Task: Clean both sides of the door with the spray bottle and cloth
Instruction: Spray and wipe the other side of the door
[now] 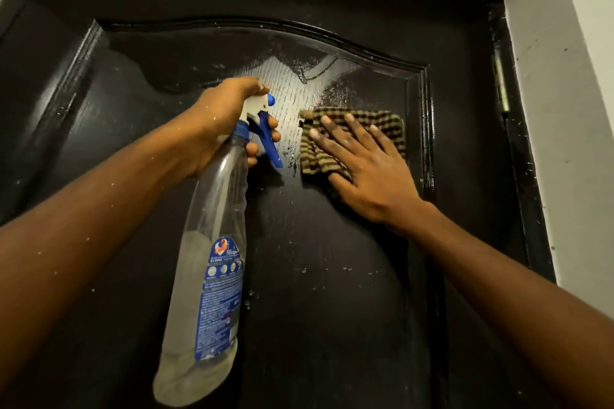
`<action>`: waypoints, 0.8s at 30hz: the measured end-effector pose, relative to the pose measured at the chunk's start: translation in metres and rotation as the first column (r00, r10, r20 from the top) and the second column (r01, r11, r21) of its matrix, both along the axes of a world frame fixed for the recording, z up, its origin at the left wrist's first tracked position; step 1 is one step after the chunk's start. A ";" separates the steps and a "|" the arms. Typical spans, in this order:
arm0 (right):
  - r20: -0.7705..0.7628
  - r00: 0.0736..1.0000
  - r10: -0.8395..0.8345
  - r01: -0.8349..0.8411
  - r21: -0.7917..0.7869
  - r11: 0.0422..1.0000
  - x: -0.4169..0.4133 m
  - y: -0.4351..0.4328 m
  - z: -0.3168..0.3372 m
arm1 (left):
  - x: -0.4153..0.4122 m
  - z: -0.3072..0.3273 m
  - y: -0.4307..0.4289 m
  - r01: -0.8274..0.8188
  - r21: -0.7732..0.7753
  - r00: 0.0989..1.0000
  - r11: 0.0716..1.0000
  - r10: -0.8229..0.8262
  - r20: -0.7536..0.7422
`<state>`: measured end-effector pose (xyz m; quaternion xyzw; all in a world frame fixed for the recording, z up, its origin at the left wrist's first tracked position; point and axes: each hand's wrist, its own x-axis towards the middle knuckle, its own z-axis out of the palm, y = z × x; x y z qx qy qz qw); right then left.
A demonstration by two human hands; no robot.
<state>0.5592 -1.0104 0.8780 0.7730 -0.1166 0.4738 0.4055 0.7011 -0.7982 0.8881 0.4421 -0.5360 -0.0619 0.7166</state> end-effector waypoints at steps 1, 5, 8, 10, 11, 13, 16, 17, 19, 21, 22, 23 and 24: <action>0.046 0.999 0.004 -0.005 0.023 1.000 -0.007 -0.005 -0.004 | 0.001 0.000 0.003 0.005 -0.001 1.000 1.000 -0.005 0.000; 0.344 0.938 0.027 -0.110 0.224 0.968 -0.021 -0.012 0.010 | 0.005 0.003 0.014 0.052 -0.039 0.999 0.998 -0.051 0.013; 0.451 0.892 -0.006 -0.147 0.304 0.941 -0.010 -0.003 0.038 | 0.014 0.007 0.019 0.062 0.004 0.998 0.998 -0.062 0.024; 0.476 0.878 -0.051 -0.126 0.334 0.934 0.005 0.005 0.058 | 0.023 0.010 0.023 0.061 0.045 0.998 0.997 -0.063 0.032; 0.484 0.873 -0.068 -0.121 0.349 0.929 0.014 0.010 0.068 | 0.028 0.011 0.026 0.067 0.055 0.997 0.996 -0.068 0.028; 0.480 0.874 -0.070 -0.125 0.362 0.924 0.037 0.024 0.085 | 0.041 0.013 0.033 0.077 0.047 0.997 0.996 -0.077 0.011; 0.393 0.919 -0.036 -0.086 0.291 0.953 0.079 0.053 0.095 | 0.067 0.015 0.045 0.090 -0.011 0.996 0.996 -0.090 0.000; 0.341 0.940 -0.026 -0.064 0.249 0.966 0.092 0.062 0.092 | 0.074 0.015 0.050 0.097 -0.028 0.995 0.995 -0.097 0.007; 0.222 0.975 -0.020 -0.015 0.156 0.988 0.111 0.074 0.075 | 0.087 0.015 0.057 0.106 -0.049 0.994 0.993 -0.105 0.024; 0.110 0.994 -0.021 0.012 0.080 0.997 0.115 0.077 0.046 | 0.096 0.014 0.064 0.091 -0.046 0.995 0.995 -0.090 0.035; 0.068 0.998 -0.019 0.016 0.053 0.998 0.111 0.076 0.030 | 0.100 0.014 0.067 0.081 -0.045 0.996 0.996 -0.080 0.039; 0.043 0.999 -0.015 0.013 0.036 0.999 0.104 0.071 0.016 | 0.104 0.014 0.070 0.074 -0.047 0.997 0.996 -0.073 0.040; 0.042 0.999 -0.009 0.008 0.034 0.999 0.096 0.065 0.003 | 0.108 0.014 0.073 0.069 -0.049 0.997 0.996 -0.067 0.041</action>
